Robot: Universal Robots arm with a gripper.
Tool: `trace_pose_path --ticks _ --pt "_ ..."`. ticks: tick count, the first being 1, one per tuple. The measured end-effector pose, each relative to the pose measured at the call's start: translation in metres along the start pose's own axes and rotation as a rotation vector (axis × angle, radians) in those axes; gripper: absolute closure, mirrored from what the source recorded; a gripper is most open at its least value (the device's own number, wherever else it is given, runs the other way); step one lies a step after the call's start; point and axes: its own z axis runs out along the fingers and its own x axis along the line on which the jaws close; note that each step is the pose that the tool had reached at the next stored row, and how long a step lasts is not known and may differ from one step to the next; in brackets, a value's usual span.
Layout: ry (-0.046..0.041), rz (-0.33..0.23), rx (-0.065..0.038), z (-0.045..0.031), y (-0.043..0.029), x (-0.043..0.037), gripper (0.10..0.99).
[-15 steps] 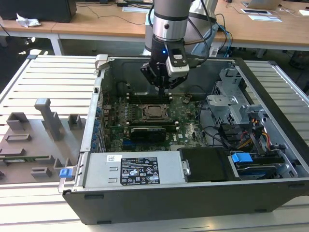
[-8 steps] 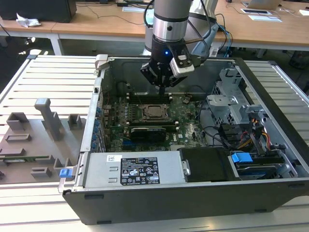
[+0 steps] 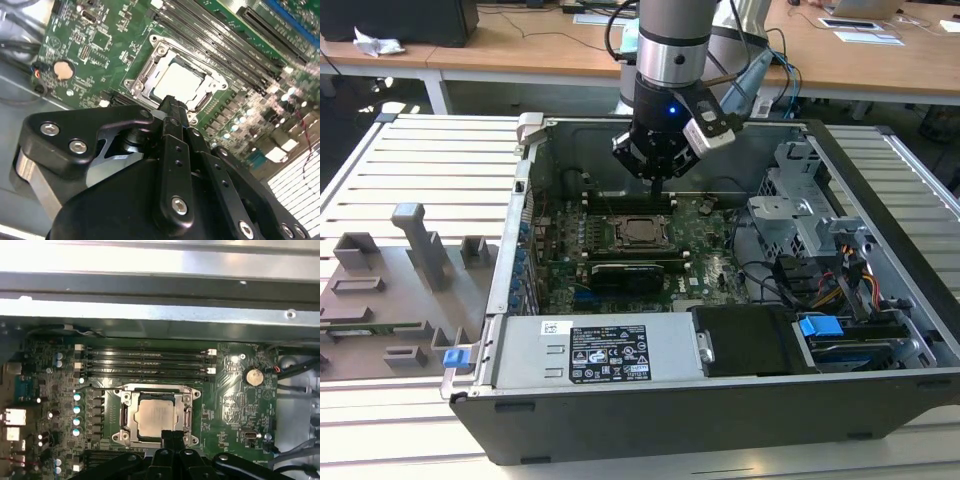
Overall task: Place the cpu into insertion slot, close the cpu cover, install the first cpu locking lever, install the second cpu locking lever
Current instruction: 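Install the first cpu locking lever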
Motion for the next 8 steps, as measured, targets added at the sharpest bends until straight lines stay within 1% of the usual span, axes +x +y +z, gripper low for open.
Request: trace_pose_path --ticks 2,3,6,8 --pt "0.0001 0.000 0.000 -0.0001 0.0000 0.0004 0.980" --pt "0.0000 0.000 0.000 -0.0001 0.0001 0.0029 0.980" --pt "-0.0002 0.000 0.000 -0.0002 0.0015 0.0279 0.980" --pt "-0.0004 0.000 0.000 -0.0002 0.0022 0.0377 0.980"
